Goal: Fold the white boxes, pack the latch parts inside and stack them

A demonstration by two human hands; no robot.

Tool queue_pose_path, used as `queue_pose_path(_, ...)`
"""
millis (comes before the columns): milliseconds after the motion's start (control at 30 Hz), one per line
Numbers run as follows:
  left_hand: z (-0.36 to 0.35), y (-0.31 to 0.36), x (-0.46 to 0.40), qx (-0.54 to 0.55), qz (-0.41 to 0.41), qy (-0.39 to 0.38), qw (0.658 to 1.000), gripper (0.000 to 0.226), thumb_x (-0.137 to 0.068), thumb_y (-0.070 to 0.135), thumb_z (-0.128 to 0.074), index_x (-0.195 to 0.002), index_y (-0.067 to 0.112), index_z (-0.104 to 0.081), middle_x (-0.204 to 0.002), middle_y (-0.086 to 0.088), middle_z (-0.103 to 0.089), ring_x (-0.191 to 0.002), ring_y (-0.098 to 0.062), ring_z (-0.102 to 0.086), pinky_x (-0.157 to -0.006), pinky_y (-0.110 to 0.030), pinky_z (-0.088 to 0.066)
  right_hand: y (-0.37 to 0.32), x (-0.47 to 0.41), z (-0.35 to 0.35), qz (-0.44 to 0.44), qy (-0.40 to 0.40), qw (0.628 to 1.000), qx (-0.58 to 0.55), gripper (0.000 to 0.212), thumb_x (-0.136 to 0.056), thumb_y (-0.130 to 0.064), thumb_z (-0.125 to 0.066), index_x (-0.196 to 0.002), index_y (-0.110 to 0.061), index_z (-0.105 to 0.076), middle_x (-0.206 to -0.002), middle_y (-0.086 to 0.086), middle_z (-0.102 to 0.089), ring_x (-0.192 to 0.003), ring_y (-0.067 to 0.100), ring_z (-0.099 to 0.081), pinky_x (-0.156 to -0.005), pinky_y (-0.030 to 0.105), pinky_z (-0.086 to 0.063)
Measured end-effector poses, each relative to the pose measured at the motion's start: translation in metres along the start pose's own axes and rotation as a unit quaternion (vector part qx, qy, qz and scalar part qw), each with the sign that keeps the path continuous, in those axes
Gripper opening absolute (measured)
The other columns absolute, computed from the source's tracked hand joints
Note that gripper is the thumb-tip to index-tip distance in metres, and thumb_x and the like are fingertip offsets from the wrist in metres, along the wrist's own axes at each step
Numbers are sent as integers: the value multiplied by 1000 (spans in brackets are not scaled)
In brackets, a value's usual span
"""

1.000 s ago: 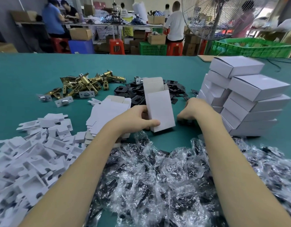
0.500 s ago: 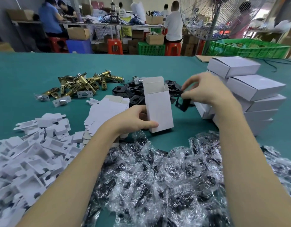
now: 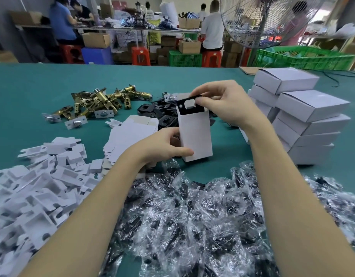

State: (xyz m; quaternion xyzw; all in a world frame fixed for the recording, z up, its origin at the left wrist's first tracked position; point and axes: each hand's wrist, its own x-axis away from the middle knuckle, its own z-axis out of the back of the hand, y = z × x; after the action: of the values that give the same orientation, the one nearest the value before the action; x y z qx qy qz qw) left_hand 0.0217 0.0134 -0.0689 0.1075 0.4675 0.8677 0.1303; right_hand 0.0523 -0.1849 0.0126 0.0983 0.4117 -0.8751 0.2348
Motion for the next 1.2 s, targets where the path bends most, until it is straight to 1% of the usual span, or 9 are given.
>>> queue_pose_path(133,0,-1,-1,5,-2,-4,1000,49,-89,25,-80,-133,27,-59,-113,12,-75,-100,-1,-71,-90,-19,-52,5,3,4,-8,-3,1000,13,20,-96,-16,-67,-97,-31,-79,-90,-10,-77,-92,6,-71,-86,34,-59)
queue_pose_path(300,0,2,2,3,-4,-5,1000,48,-88,27,-79,-132,29,-59,-110,14,-75,-95,1,-71,-78,-12,-51,-6,5,14,-36,-97,990,98,24,-97,-17,-59,-89,-36,-71,-86,-9,-75,-53,-1,-56,-48,12,-44)
queue_pose_path(400,-1,3,4,4,-6,-6,1000,48,-87,29,-81,-130,32,-60,-104,16,-76,-87,5,-70,-69,-9,-49,-20,2,17,-45,-140,968,205,27,-96,-16,-53,-86,-37,-65,-89,-11,-73,-52,1,-60,-54,21,-48)
queue_pose_path(533,-1,4,5,-7,-5,-7,1000,50,-86,29,-82,-131,33,-60,-110,11,-76,-98,-4,-72,-94,-29,-55,-33,5,15,-79,-188,946,250,32,-93,-7,-43,-85,-33,-59,-89,-12,-67,-42,1,-61,-60,26,-45)
queue_pose_path(667,-2,3,5,-14,-12,-5,1000,49,-85,26,-83,-128,32,-61,-111,11,-76,-98,-5,-72,-95,-29,-56,-38,9,19,-120,-249,923,268,40,-91,-5,-37,-104,-36,-58,-112,-6,-73,-67,11,-76,-75,33,-59)
queue_pose_path(800,-2,3,4,-13,-14,4,1000,47,-86,25,-83,-127,30,-61,-106,13,-75,-92,1,-71,-81,-15,-54,-46,13,26,-76,-206,945,243,41,-91,-3,-42,-102,-33,-67,-105,-6,-77,-76,11,-77,-73,32,-63)
queue_pose_path(933,-5,1,2,-59,-31,61,996,44,-85,26,-82,-121,39,-59,-100,13,-74,-85,2,-68,-71,-17,-56,-53,16,31,-14,-167,975,144,21,-95,-12,-55,-96,-25,-70,-88,-9,-78,-69,5,-75,-58,22,-59)
queue_pose_path(1067,-5,-1,1,-85,-44,89,991,34,-83,27,-83,-96,44,-57,-91,16,-72,-82,9,-64,-64,-6,-47,-55,21,16,-42,-311,944,104,19,-96,-14,-63,-98,-28,-76,-87,-12,-79,-75,9,-77,-62,21,-59)
queue_pose_path(1200,-5,0,2,-83,-43,94,991,31,-68,30,-71,-96,38,-62,-84,29,-70,-78,13,-62,-59,-5,-44,-52,24,-21,-86,-417,893,143,30,-95,-9,-67,-108,-33,-77,-98,-6,-75,-80,14,-78,-74,28,-63)
